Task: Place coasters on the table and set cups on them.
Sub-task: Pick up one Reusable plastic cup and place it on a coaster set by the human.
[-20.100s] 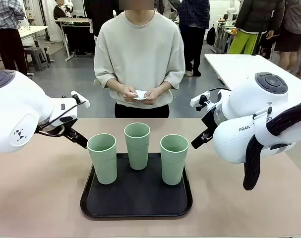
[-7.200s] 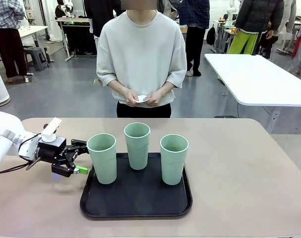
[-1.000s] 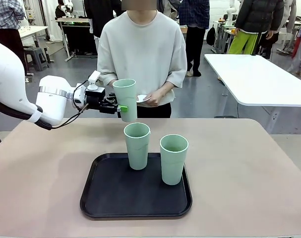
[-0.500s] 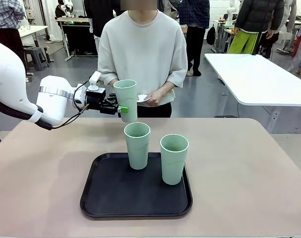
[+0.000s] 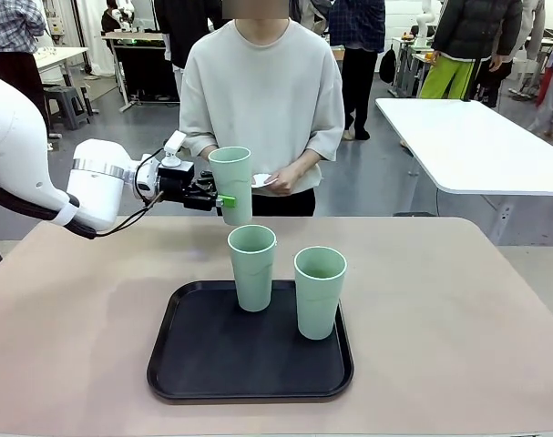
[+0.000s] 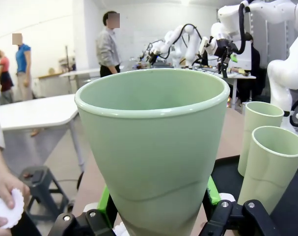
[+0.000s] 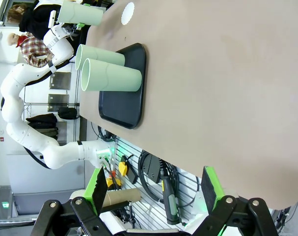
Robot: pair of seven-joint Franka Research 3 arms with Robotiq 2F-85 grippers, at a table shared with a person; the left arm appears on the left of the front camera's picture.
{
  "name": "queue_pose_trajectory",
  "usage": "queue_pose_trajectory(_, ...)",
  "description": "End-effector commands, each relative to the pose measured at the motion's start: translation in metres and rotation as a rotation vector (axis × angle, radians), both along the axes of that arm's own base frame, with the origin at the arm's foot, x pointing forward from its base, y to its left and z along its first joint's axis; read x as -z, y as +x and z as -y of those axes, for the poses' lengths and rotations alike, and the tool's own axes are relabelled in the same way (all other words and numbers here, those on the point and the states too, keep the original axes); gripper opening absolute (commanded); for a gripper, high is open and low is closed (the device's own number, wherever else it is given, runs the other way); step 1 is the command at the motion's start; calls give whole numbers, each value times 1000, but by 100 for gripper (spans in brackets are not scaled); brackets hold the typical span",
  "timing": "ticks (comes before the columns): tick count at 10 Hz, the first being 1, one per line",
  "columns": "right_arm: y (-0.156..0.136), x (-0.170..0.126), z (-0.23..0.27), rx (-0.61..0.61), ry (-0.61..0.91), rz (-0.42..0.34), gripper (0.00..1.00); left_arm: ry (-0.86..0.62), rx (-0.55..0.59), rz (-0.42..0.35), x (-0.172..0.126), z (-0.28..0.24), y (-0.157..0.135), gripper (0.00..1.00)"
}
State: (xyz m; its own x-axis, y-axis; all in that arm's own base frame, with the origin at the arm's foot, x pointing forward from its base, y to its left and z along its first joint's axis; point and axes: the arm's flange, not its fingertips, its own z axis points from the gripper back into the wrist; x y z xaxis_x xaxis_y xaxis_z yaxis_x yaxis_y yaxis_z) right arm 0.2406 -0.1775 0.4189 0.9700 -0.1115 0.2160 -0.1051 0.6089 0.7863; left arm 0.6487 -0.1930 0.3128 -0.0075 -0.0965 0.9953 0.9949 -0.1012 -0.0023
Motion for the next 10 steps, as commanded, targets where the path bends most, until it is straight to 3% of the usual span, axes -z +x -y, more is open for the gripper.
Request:
queue_pose_trajectory(1, 1, 1, 1, 2, 19, 11, 100, 22, -3, 31, -1, 6, 11, 84)
queue_pose_trajectory(10, 1, 1, 1, 2, 19, 11, 100, 96, 29, 126, 38, 39, 33, 84)
